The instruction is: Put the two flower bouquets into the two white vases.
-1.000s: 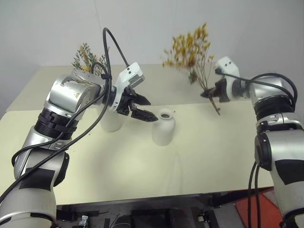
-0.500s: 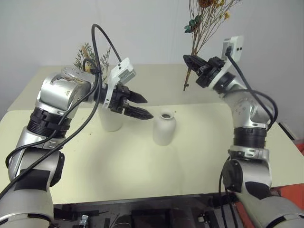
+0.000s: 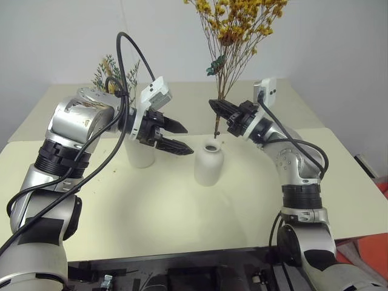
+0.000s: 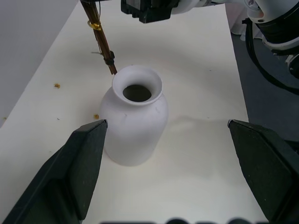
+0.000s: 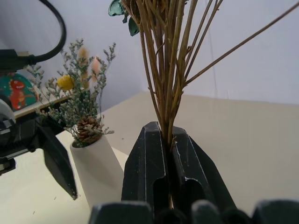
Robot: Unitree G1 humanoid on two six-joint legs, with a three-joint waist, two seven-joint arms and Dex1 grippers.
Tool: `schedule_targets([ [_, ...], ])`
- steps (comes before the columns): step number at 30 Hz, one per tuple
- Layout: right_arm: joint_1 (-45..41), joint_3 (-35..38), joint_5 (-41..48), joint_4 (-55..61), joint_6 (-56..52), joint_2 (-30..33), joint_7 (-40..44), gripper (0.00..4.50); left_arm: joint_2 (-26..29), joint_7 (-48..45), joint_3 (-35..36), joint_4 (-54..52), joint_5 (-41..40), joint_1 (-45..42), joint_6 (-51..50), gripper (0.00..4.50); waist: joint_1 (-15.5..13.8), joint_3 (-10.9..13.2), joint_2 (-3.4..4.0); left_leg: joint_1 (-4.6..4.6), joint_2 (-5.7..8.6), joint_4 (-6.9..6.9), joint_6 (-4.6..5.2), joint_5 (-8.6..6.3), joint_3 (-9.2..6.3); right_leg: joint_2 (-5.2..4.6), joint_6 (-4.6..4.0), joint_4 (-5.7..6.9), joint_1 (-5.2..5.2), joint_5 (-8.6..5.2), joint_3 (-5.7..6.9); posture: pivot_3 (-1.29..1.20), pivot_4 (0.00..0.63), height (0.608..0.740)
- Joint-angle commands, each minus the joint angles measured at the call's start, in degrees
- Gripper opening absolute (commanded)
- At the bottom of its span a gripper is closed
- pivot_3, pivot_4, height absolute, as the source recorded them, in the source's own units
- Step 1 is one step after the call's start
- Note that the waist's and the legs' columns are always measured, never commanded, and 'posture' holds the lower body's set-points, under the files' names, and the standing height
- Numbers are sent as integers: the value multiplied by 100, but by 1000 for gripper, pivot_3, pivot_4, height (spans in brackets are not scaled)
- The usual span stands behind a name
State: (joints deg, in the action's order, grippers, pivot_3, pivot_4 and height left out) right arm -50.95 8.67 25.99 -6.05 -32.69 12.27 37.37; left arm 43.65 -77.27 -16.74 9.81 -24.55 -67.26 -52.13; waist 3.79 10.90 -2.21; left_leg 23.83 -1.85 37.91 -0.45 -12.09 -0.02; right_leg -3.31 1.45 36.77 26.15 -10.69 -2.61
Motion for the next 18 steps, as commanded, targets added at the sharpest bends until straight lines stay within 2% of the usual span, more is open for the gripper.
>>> schedule_targets([
  [1, 91, -133, 106, 503, 142, -33, -40, 32, 5, -71, 171, -49, 34, -22, 190, 4500, 1, 0, 0, 0, 0, 0, 0, 0, 0, 0, 0, 1, 0, 0, 0, 0, 150, 740],
  [8, 55, -132, 171, 655, 252, 8, -60, 32, 0, -152, 148, -2, 120, 30, 475, 4500, -2, 0, 0, -1, 0, 0, 0, 0, 0, 1, 0, 0, 0, 0, 0, 0, 150, 740],
  [18, -204, -21, 125, 267, 531, 84, -100, 32, -73, -177, 165, 27, 205, 17, 494, 4500, -1, 0, 0, -1, -1, 0, 0, 0, 0, 1, 0, -1, 0, 0, 0, 0, 150, 740],
])
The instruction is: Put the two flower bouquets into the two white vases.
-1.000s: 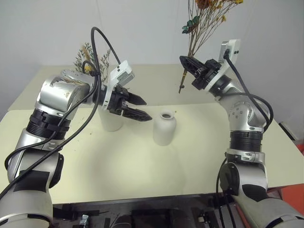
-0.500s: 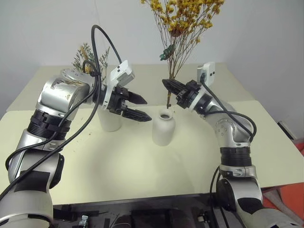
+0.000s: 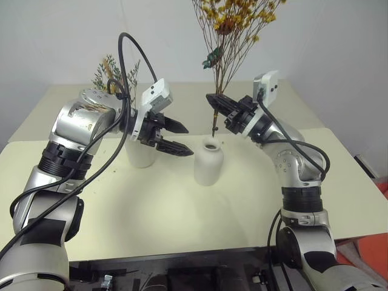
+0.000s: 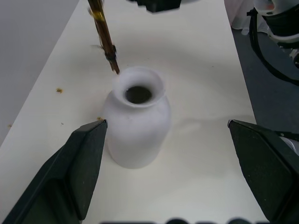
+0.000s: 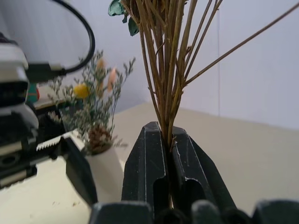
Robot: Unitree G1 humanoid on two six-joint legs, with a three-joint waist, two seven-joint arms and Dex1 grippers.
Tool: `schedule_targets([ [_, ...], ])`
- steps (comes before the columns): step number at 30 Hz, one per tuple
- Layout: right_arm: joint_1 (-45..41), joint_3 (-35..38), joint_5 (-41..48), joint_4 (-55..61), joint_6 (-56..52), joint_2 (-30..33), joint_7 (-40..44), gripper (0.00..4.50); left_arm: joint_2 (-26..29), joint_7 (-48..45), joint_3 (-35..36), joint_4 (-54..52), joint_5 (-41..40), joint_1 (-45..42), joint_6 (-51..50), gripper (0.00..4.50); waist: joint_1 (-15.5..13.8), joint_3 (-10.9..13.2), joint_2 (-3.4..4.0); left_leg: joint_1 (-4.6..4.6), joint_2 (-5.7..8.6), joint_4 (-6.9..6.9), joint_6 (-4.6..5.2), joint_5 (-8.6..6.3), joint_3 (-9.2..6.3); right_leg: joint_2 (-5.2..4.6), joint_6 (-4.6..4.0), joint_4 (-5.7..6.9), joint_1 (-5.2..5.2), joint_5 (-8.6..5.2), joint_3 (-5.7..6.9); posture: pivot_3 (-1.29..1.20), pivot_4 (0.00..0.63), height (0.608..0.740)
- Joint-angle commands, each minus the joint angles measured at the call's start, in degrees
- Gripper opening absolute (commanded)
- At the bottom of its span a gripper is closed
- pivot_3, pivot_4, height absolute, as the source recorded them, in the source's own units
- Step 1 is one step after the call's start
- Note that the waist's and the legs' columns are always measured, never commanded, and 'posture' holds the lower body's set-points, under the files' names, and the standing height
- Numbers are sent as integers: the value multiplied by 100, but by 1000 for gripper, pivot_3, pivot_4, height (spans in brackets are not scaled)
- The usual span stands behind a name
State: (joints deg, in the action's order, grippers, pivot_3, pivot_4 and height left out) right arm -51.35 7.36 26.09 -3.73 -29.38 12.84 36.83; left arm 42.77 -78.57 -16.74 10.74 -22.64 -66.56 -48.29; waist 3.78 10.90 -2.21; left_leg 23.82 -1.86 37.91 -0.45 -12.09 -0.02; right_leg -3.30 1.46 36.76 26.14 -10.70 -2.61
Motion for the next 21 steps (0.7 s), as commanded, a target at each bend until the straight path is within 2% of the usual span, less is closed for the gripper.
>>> schedule_targets([
  [1, -198, 134, 127, 6, 227, 14, -73, 32, 14, -50, 164, -60, 24, -52, 116, 4500, 0, 0, 0, 0, 0, 0, 0, 0, 0, 0, 0, 0, 0, 0, 0, 0, 150, 740],
  [9, -185, 191, 425, 259, 43, 12, -113, 32, 10, -63, 169, -77, 47, -32, 128, 4500, -2, 0, 0, 0, 0, 0, 0, 0, 0, 0, 0, 0, 0, 0, 0, 0, 150, 740],
  [21, 605, -200, 478, 733, -124, -92, -314, 32, -1, -74, 159, -69, 82, -38, 165, 4500, 3, 0, 0, 0, 0, 0, 0, 0, -1, 1, 0, 0, 0, 0, 0, 0, 150, 740],
])
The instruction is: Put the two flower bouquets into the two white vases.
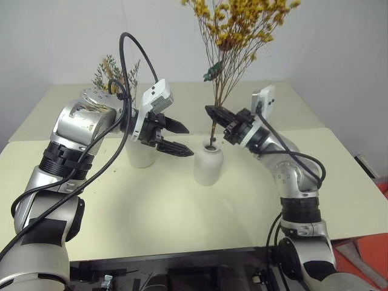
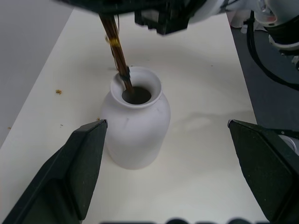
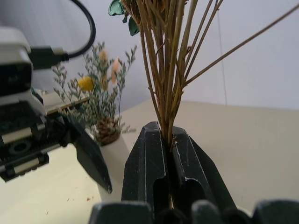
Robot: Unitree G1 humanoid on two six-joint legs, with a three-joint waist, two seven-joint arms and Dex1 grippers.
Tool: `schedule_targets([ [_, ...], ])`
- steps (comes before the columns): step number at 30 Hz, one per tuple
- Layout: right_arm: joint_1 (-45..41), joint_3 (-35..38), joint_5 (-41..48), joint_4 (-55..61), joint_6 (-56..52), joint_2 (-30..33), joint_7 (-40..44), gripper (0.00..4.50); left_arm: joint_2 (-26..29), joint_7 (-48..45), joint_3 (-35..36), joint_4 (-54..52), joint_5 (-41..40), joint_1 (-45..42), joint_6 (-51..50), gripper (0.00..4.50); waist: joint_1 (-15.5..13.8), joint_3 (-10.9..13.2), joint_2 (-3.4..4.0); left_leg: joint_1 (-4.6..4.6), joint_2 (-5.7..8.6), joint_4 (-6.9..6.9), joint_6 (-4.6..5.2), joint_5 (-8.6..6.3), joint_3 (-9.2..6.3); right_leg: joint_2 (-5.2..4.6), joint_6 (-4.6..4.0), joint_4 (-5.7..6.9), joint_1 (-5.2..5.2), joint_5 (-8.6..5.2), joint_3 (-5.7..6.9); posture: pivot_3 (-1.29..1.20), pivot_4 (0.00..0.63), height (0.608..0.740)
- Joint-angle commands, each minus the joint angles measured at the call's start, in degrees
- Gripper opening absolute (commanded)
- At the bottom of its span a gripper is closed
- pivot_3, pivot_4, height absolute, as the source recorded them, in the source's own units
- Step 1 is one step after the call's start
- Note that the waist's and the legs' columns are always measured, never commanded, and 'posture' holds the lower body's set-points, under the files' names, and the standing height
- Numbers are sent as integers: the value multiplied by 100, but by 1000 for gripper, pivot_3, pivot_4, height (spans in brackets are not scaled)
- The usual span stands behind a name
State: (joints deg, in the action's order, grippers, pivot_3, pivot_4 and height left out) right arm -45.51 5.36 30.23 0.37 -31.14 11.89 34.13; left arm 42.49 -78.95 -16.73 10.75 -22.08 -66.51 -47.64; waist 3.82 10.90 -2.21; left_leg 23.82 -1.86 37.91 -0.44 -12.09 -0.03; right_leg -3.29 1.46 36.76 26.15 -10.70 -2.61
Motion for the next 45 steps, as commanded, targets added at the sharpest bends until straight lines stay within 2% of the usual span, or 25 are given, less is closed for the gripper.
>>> schedule_targets([
  [1, 36, -13, 56, 317, 65, 3, -54, 32, 26, -38, 157, -61, 30, -45, 106, 4500, -3, 0, 0, 0, 0, 0, 0, 0, 0, 0, 0, 0, 0, 0, 0, 0, 150, 740],
  [21, 623, -352, -93, 781, 140, 10, -151, 32, -2, -63, 161, -27, 107, -66, 158, 4500, -16, 0, 0, 0, 0, 0, 0, 0, 0, 0, 1, -2, -1, -1, 0, 0, 150, 740],
  [26, 677, -416, -149, 771, 173, 35, -143, 1386, -22, -84, 168, -4, 145, -68, 187, 4500, -19, 0, 0, 0, 0, 0, 0, 0, 0, 0, 1, -2, -1, -1, 0, 0, 150, 740],
  [35, 717, -419, -188, 813, 179, 111, -139, 4378, -43, -102, 164, 10, 159, -70, 213, 4500, -20, 0, 0, 0, 0, 0, 0, 0, 0, 0, 1, -2, -1, -1, 0, 0, 150, 740],
  [39, 835, -411, -124, 1056, 52, 308, -76, 4443, -39, -121, 145, -7, 172, -62, 233, 4500, -36, 0, 0, 0, 0, 0, 0, 0, 0, 0, 1, -2, -1, -1, 0, 0, 150, 740],
  [45, 1270, -203, 254, 1719, -418, 1016, 206, 4443, -6, -98, 194, -64, 156, 9, 219, 4500, -82, 0, -1, 0, 2, 1, 0, 0, 0, -1, 2, -7, -1, -2, 0, 0, 150, 740],
])
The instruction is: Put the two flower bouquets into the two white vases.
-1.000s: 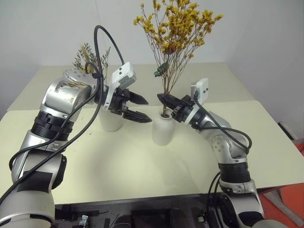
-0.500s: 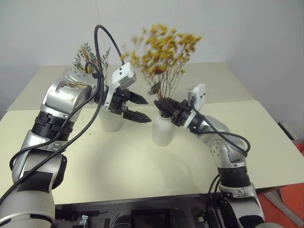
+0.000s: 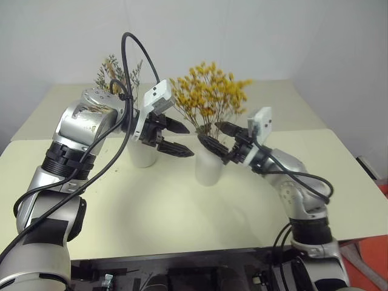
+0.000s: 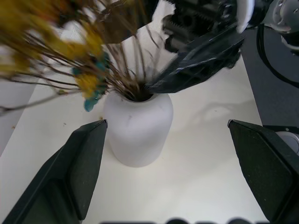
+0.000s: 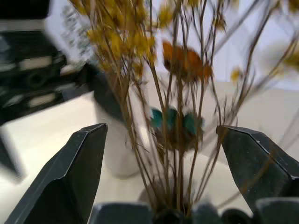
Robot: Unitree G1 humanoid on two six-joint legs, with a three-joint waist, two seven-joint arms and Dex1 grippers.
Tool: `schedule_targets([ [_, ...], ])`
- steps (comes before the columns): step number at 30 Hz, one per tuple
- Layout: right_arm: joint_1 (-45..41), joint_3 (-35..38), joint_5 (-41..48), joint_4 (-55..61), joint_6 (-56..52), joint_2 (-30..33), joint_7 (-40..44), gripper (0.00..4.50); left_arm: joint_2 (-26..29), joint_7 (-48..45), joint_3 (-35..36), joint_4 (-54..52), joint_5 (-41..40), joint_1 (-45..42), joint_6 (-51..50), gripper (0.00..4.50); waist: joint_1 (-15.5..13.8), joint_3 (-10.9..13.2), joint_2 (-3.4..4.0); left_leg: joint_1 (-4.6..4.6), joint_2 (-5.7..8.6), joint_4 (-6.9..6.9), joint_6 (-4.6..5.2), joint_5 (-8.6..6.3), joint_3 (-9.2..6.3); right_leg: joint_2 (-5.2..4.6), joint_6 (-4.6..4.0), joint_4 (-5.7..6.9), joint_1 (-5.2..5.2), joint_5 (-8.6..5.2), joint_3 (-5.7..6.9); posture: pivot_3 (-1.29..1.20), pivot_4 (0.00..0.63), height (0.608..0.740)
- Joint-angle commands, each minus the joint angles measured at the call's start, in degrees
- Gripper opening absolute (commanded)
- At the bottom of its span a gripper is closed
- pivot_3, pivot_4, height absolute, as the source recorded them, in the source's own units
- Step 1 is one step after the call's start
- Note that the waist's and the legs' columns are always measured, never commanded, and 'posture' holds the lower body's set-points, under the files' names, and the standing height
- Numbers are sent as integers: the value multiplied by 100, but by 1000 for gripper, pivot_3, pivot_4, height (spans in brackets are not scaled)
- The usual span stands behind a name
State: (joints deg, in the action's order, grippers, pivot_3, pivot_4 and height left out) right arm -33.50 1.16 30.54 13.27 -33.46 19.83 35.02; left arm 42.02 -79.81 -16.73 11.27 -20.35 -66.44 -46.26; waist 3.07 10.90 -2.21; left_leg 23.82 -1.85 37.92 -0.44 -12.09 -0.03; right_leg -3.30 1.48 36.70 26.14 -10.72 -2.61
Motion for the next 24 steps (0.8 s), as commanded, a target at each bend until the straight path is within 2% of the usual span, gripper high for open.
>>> schedule_targets([
  [1, 122, 254, 264, 489, -247, 323, 131, 4443, 43, 2, 209, -130, -28, 23, 73, 4500, -12, 0, 0, 0, 0, 2, 0, 0, 1, 0, 1, -3, 0, 0, 0, 0, 150, 740],
  [10, 353, 691, 658, 553, -652, 1257, 498, 4443, 166, 295, 698, -721, -383, 452, -402, 4500, -48, -1, -1, -3, -1, 10, 0, 0, 1, 1, 1, -8, -1, -3, -3, 0, 150, 740],
  [17, 269, 905, 677, 147, -555, 2335, 1434, 4443, 1029, 491, 1427, -1588, -752, 1171, -820, 4500, -51, -1, -2, -5, -2, 11, 1, 0, 2, 2, 15, -11, -2, -12, -4, 0, 150, 740],
  [21, 203, 900, 525, -108, -429, 2743, 1853, 4443, 1469, 702, 2164, -2091, -1152, 1726, -1156, 4500, -47, -1, -2, -8, -3, 16, 1, 0, 4, 3, 38, -11, -4, -26, -6, 0, 150, 740],
  [24, 271, 884, 432, -196, -352, 3028, 2115, 4443, 1368, 1207, 3308, -2660, -1398, 2649, -1059, 4500, -44, -1, -2, -8, -3, 16, 1, 0, 4, 2, 39, -11, -4, -27, -5, 0, 150, 740],
])
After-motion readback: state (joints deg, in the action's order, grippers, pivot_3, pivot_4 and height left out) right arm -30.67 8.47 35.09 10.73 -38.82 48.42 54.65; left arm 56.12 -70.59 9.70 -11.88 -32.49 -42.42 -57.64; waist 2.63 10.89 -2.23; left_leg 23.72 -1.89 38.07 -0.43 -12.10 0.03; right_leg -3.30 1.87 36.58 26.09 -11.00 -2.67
